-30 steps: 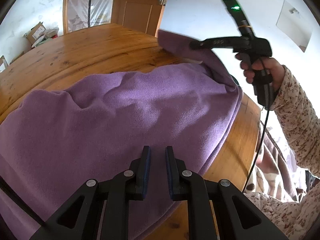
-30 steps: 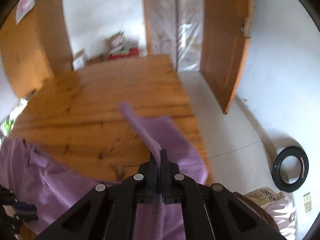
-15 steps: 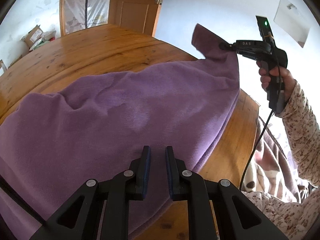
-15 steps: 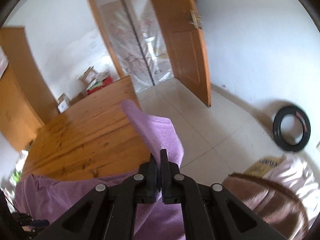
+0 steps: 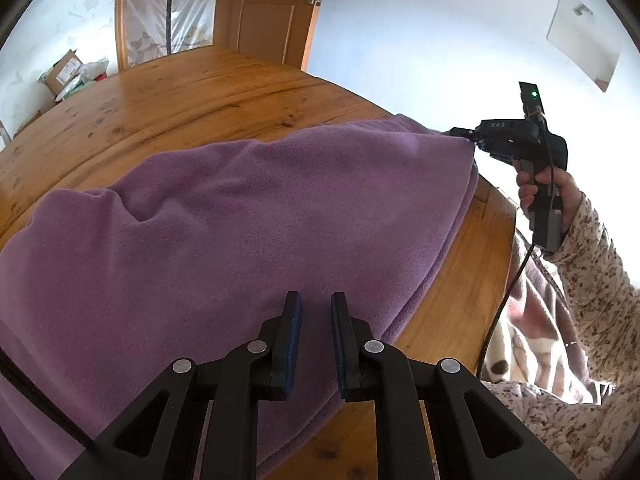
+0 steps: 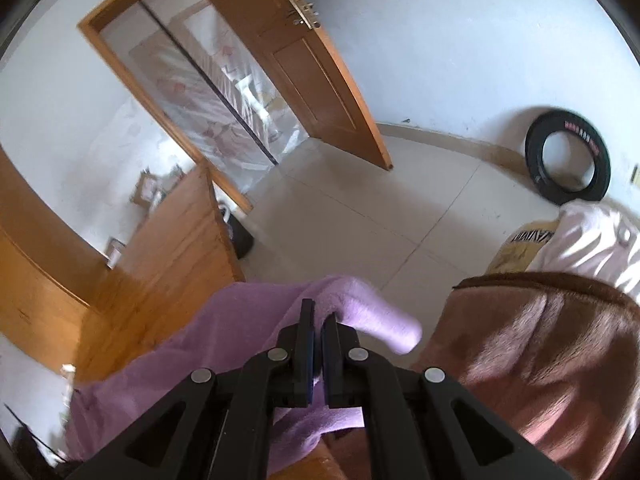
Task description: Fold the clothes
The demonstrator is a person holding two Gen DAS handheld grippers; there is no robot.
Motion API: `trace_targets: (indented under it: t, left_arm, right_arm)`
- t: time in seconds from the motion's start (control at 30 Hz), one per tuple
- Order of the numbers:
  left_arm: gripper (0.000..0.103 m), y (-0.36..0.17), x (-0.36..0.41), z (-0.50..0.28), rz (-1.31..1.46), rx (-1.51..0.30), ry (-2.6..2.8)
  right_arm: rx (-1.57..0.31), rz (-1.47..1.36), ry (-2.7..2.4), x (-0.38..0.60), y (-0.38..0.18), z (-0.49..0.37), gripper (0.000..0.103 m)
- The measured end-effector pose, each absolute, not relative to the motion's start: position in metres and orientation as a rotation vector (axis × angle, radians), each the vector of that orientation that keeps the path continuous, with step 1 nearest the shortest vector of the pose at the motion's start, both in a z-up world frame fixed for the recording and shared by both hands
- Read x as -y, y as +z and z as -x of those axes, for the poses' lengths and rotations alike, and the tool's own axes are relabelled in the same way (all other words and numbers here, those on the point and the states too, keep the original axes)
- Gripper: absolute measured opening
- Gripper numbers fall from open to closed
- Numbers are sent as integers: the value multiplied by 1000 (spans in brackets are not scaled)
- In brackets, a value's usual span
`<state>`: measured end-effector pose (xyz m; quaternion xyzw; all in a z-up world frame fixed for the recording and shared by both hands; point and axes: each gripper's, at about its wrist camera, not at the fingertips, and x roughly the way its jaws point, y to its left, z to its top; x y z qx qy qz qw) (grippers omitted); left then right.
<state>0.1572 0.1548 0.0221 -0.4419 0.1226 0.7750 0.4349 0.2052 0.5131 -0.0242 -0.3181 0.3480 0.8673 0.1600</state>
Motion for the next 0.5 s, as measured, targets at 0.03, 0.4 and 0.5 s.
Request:
trace_targets:
  t: [0.03,0.4,0.5]
  left_arm:
    - [15,22,-155,-157,1101,-303,1929]
    - [15,21,-154,-159,1105,-290,1921]
    - [15,21,-153,-160,1104,-291,1916]
  right_arm:
    - [-1004,890,2480,-513,-22,-208,2]
    - [-917,1010,2393,-515,-48,-206,3]
    - [-959,1032,2333,-521,-55,-207,6]
